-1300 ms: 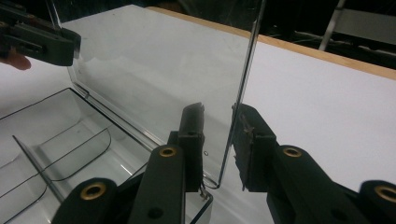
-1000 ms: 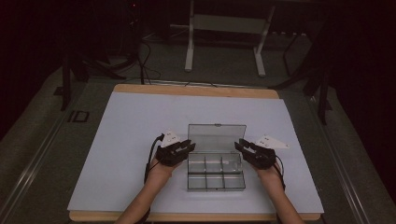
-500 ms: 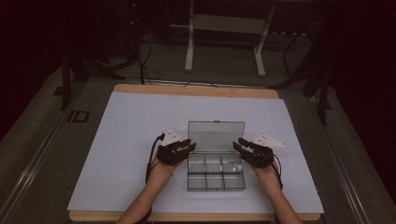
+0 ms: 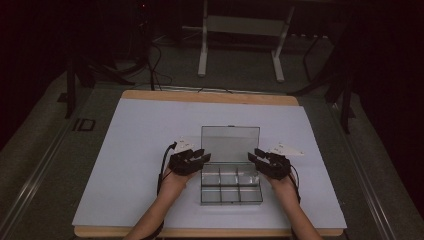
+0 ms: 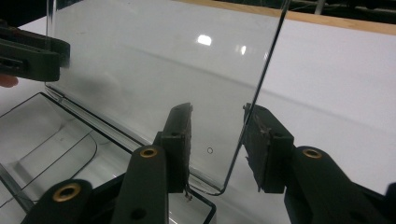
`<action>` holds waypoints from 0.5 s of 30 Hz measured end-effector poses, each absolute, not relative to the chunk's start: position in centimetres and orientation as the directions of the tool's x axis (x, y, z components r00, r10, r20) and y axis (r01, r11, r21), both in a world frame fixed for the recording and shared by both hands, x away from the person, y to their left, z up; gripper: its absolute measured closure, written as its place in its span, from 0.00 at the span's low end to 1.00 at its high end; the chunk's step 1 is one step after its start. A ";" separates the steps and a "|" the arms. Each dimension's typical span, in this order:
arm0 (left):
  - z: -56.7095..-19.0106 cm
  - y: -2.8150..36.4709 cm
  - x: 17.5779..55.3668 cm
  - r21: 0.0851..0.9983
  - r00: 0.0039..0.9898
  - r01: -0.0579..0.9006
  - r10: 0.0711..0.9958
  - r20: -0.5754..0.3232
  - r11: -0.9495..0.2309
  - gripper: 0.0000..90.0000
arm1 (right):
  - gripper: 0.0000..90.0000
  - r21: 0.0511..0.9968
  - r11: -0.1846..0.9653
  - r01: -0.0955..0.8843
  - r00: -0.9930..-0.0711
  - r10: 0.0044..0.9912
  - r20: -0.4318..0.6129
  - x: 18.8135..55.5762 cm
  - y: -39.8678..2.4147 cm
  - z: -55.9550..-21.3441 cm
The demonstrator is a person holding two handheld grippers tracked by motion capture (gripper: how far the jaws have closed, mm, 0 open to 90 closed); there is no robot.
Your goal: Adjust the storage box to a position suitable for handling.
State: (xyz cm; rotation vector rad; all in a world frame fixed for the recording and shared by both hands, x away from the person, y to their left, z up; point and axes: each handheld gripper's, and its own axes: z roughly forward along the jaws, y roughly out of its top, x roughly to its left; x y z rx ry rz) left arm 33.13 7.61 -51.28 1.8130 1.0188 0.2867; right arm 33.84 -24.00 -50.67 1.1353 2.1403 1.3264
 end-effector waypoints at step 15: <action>-52.2 7.0 33.8 0.803 0.581 0.581 0.758 -0.296 -0.132 0.61 | 0.64 0.837 0.206 0.507 -0.581 0.799 0.156 34.4 -24.1 -51.3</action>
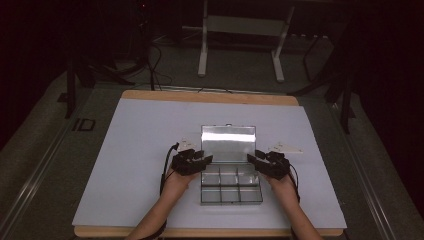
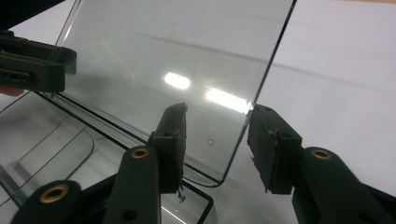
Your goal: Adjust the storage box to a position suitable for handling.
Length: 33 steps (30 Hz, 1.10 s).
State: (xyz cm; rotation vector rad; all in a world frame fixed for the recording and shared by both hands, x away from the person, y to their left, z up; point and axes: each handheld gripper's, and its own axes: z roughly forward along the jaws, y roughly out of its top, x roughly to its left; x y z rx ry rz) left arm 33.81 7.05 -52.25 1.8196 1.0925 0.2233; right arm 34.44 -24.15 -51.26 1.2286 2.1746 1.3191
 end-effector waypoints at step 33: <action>-51.4 7.2 34.0 0.764 0.551 0.635 0.759 -0.346 -0.113 0.44 | 0.64 0.811 0.218 0.543 -0.572 0.803 0.167 34.6 -24.1 -51.5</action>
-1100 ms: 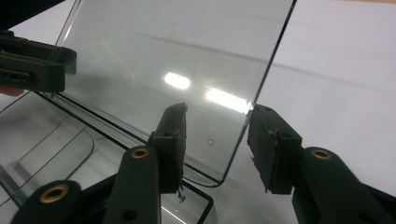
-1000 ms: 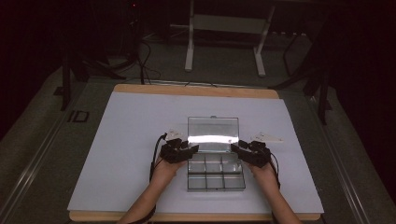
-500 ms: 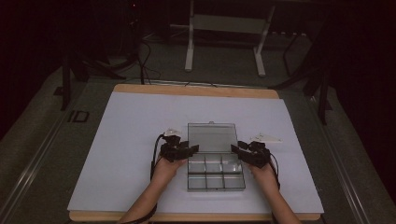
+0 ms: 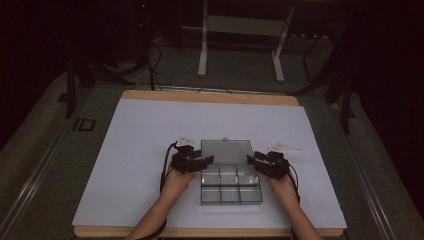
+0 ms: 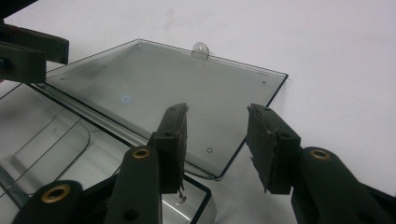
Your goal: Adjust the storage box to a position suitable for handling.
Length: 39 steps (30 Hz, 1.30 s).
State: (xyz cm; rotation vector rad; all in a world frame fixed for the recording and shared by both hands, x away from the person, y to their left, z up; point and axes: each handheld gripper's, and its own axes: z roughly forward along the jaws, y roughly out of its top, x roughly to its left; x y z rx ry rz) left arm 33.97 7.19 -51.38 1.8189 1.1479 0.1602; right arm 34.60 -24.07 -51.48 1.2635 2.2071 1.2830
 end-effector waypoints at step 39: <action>-51.5 11.7 28.8 0.852 0.606 0.495 0.771 -0.197 -0.172 0.07 | 0.57 0.816 0.314 0.485 -0.595 0.803 0.044 32.5 -29.3 -49.8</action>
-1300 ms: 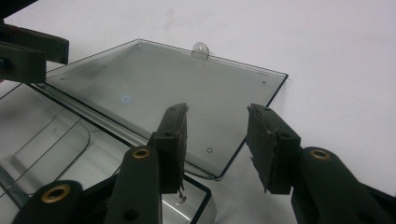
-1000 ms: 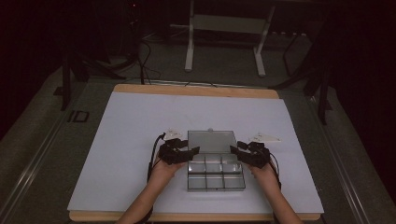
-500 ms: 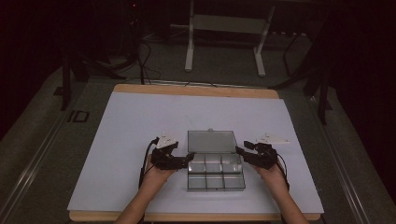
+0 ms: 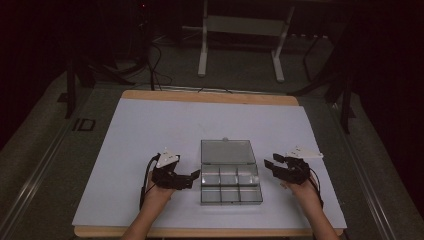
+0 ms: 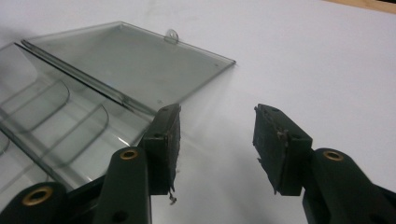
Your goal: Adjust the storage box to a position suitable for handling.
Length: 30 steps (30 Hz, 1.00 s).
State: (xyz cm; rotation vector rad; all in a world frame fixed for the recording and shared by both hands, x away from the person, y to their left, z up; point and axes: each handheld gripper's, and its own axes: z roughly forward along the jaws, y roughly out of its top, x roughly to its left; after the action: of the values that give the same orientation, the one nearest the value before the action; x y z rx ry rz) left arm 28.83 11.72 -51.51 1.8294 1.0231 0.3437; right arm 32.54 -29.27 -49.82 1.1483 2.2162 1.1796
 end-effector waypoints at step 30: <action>-52.6 13.4 27.0 0.847 0.613 0.500 0.765 -0.198 -0.182 0.07 | 0.65 0.733 0.396 0.553 -0.594 0.804 0.013 28.0 -33.7 -53.1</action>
State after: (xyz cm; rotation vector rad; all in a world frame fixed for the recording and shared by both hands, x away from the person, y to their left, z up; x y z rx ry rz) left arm 26.96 13.39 -52.63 1.8420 1.0177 0.3334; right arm 28.03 -33.65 -53.09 1.1767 2.3159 1.0194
